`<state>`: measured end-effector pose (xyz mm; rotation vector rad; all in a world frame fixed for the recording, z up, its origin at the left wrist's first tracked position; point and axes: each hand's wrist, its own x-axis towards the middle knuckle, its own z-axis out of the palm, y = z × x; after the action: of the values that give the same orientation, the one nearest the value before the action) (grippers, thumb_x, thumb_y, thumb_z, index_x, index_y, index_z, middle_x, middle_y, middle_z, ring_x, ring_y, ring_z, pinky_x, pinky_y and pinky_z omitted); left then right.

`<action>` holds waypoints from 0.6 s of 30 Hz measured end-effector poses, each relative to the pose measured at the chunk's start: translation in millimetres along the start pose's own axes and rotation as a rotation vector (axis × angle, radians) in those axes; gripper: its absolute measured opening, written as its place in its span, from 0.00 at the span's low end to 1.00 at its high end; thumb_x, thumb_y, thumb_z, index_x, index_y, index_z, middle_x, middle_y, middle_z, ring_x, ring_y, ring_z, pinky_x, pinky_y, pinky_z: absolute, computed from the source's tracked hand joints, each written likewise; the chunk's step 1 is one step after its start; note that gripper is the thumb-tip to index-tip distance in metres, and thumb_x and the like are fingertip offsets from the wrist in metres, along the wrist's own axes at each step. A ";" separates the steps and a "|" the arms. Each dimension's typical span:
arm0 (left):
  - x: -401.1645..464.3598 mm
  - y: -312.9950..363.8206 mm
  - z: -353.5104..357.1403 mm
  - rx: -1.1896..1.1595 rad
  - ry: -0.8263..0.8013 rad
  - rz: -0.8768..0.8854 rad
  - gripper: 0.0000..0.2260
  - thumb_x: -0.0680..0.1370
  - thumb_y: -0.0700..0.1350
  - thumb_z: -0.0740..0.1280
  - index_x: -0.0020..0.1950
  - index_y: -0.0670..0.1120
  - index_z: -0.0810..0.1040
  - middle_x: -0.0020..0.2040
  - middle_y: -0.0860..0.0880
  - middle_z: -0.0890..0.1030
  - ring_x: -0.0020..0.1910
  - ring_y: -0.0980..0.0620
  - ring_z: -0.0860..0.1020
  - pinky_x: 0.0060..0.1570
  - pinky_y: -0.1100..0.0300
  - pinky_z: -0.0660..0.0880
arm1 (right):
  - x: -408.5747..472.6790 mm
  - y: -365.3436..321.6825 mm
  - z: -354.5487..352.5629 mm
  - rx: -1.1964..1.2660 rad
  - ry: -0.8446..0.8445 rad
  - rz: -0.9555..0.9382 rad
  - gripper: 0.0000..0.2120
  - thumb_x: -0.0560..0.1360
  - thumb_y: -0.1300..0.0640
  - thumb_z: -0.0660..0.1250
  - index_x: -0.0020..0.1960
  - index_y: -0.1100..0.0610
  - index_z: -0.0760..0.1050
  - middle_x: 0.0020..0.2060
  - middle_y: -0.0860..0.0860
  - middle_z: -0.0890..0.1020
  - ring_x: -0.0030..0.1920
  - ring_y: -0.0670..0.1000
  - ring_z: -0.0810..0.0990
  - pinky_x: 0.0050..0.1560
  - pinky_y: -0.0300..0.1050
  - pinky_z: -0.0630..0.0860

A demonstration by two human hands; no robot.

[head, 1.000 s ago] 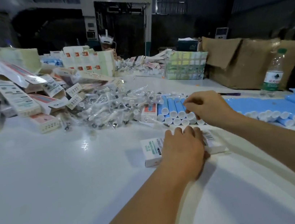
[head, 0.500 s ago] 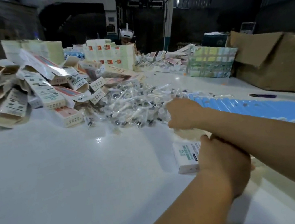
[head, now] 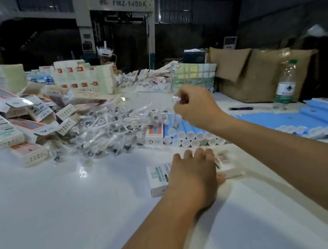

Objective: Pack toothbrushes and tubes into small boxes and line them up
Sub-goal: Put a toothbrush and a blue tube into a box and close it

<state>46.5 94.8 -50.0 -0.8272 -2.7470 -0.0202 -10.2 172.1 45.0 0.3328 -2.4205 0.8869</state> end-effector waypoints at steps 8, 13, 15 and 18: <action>3.4 -2.7 0.1 -0.098 0.238 0.017 0.29 0.78 0.65 0.51 0.74 0.50 0.54 0.66 0.50 0.69 0.62 0.46 0.68 0.54 0.52 0.64 | -100.7 65.5 -78.0 0.639 0.586 0.425 0.09 0.74 0.70 0.64 0.44 0.57 0.72 0.29 0.55 0.77 0.22 0.46 0.72 0.22 0.38 0.70; 3.0 2.4 1.5 -0.084 0.284 0.019 0.32 0.76 0.67 0.47 0.75 0.52 0.52 0.66 0.52 0.69 0.62 0.49 0.68 0.55 0.54 0.65 | -111.8 85.5 -62.1 0.590 0.568 0.521 0.07 0.72 0.66 0.68 0.42 0.56 0.73 0.30 0.50 0.79 0.24 0.41 0.74 0.24 0.34 0.69; 3.5 8.7 2.5 -0.078 0.280 0.009 0.32 0.75 0.67 0.47 0.75 0.52 0.52 0.67 0.52 0.68 0.63 0.49 0.67 0.56 0.54 0.65 | -114.4 86.0 -53.3 0.561 0.559 0.496 0.08 0.71 0.64 0.71 0.39 0.54 0.74 0.32 0.48 0.79 0.26 0.37 0.74 0.28 0.30 0.70; 3.9 15.6 1.9 -0.060 0.285 0.014 0.32 0.75 0.67 0.47 0.75 0.52 0.52 0.67 0.53 0.68 0.63 0.50 0.67 0.56 0.55 0.65 | -118.4 85.8 -44.5 0.546 0.559 0.489 0.08 0.71 0.60 0.73 0.37 0.52 0.76 0.31 0.45 0.78 0.30 0.39 0.74 0.35 0.31 0.71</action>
<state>51.4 110.1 -51.8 -0.7917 -2.4831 -0.2024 71.3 271.3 -37.9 -0.3057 -1.7279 1.6079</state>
